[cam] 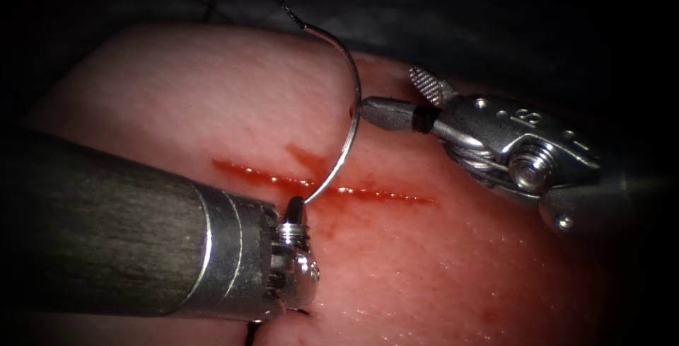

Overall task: Wound Closure
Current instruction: Handover the needle from the left to the right gripper

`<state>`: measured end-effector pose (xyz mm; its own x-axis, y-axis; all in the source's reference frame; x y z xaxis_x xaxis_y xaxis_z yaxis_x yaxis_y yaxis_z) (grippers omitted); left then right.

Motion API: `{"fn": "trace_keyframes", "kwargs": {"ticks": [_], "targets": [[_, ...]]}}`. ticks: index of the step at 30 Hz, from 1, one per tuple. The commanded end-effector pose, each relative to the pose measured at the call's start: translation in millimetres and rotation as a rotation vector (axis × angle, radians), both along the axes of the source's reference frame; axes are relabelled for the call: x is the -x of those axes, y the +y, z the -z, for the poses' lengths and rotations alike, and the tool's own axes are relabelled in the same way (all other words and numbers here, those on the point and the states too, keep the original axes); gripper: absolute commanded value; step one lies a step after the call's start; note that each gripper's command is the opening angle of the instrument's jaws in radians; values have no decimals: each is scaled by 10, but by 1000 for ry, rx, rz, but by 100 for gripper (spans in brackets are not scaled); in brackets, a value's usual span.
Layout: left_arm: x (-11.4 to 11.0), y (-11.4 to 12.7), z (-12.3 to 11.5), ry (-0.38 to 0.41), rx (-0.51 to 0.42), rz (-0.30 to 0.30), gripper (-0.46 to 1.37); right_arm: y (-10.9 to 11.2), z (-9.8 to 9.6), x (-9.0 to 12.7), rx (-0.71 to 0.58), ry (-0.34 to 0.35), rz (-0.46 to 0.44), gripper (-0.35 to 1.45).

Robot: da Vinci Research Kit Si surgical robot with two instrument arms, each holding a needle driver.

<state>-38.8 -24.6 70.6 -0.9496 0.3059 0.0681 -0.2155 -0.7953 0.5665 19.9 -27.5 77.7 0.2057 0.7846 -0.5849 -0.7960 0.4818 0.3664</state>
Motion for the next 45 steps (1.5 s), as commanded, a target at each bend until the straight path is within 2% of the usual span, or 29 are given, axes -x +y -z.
{"fn": "trace_keyframes", "kwargs": {"ticks": [1,16,24,29,31,32,34,35,43,45], "targets": [[1,0,0,0,-3,-5,-35,-1,0,-1,1,2,0,85],[6,-2,3,62,29,-106,-35,2,-10,-8,12,-5,-2,85],[10,-4,5,68,28,-108,-35,2,-12,-9,13,-6,-4,81],[12,-4,5,68,28,-107,-35,1,-11,-10,14,-6,-4,63],[13,-4,5,69,28,-106,-35,1,-12,-10,14,-7,-4,45],[13,-4,5,68,30,-105,-35,1,-12,-11,14,-6,-4,29],[13,-4,6,71,28,-109,-35,0,-12,-11,15,-6,-4,-29],[13,-3,6,70,30,-108,-35,0,-12,-11,15,-6,-4,-35],[12,0,9,79,45,-122,-35,-3,-12,-9,-25,19,-45,-35],[11,4,9,107,40,-166,-33,-3,-12,-8,-29,22,-48,-35]]}}
